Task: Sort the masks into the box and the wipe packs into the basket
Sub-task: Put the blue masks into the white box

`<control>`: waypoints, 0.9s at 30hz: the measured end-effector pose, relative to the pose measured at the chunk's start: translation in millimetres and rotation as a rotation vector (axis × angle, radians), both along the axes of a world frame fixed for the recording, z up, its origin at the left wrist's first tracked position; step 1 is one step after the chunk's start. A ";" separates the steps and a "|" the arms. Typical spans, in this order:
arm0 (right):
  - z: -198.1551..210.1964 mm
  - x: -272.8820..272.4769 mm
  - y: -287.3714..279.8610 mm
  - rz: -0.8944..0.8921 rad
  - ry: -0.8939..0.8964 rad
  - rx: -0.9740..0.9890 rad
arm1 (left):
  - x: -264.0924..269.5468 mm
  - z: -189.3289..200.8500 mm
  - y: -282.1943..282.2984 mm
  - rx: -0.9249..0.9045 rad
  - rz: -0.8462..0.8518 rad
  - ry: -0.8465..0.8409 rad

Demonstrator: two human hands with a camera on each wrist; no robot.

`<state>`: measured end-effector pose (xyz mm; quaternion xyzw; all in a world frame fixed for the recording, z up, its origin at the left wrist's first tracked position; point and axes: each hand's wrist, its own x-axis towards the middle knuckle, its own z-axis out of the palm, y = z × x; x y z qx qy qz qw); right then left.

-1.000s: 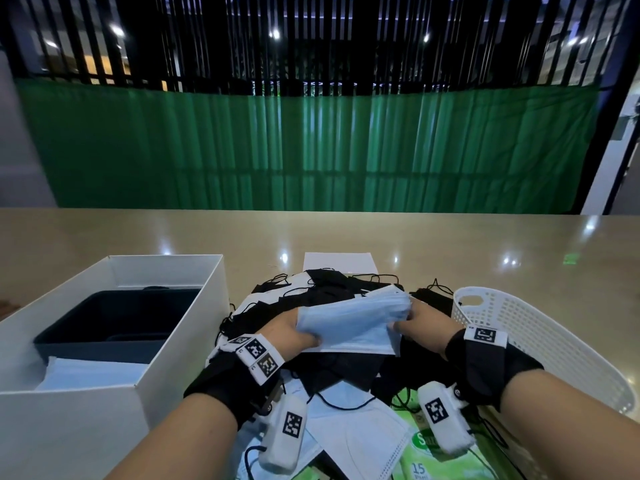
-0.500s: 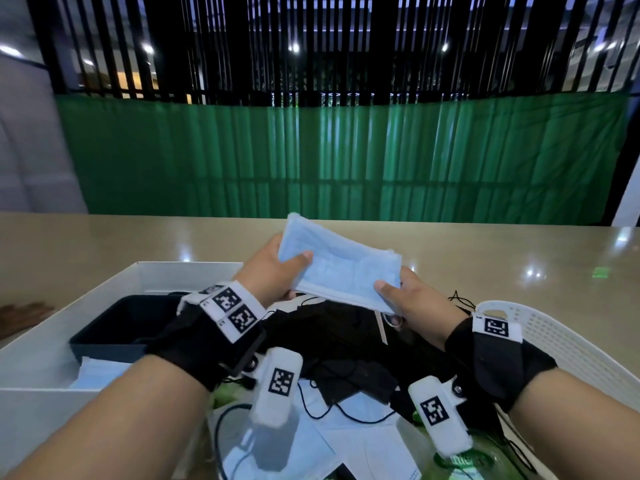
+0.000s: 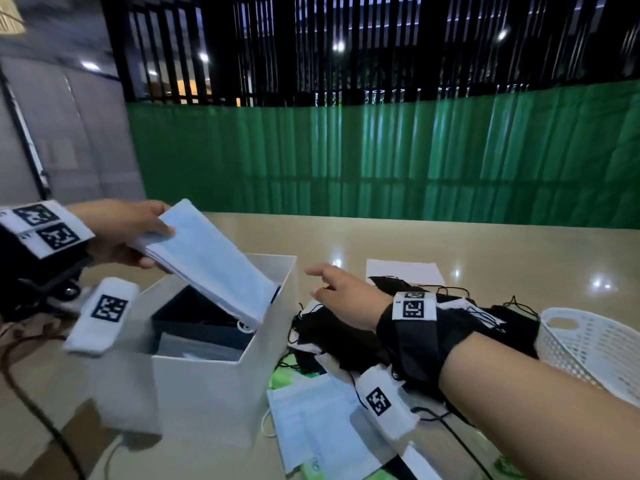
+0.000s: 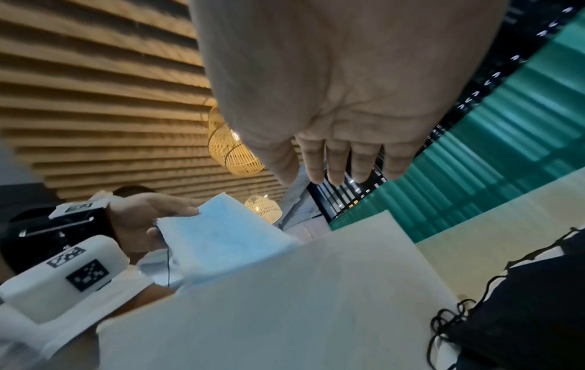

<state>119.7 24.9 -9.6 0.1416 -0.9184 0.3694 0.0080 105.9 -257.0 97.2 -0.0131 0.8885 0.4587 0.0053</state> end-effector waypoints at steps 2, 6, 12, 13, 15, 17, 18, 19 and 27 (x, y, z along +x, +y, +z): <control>-0.9 -0.2 -17.6 0.051 -0.014 0.083 | 4.4 -10.2 -14.4 -0.045 0.020 -0.079; -7.4 -2.4 -42.9 0.158 -0.064 0.199 | 11.3 -29.1 -24.6 -0.074 0.043 -0.160; -17.6 -7.3 -45.5 0.200 -0.044 0.346 | -1.1 -62.8 -31.8 -0.165 0.081 -0.326; -17.6 -7.4 -44.3 0.204 -0.044 0.359 | -0.1 -67.4 -30.8 -0.160 0.062 -0.353; -16.9 -7.2 -42.7 0.212 -0.046 0.382 | 3.7 -73.5 -27.7 -0.155 0.014 -0.385; -14.8 -7.0 -43.0 0.218 -0.052 0.400 | 5.0 -76.9 -26.6 -0.210 0.010 -0.401; -14.1 -7.5 -43.3 0.219 -0.054 0.407 | 5.4 -76.7 -25.6 -0.268 0.022 -0.414; -13.2 -8.0 -43.5 0.220 -0.054 0.412 | 7.5 -74.3 -22.9 -0.344 0.040 -0.432; -13.2 0.3 -30.7 0.199 -0.047 0.411 | 30.8 -46.5 28.1 -0.990 -0.061 -0.209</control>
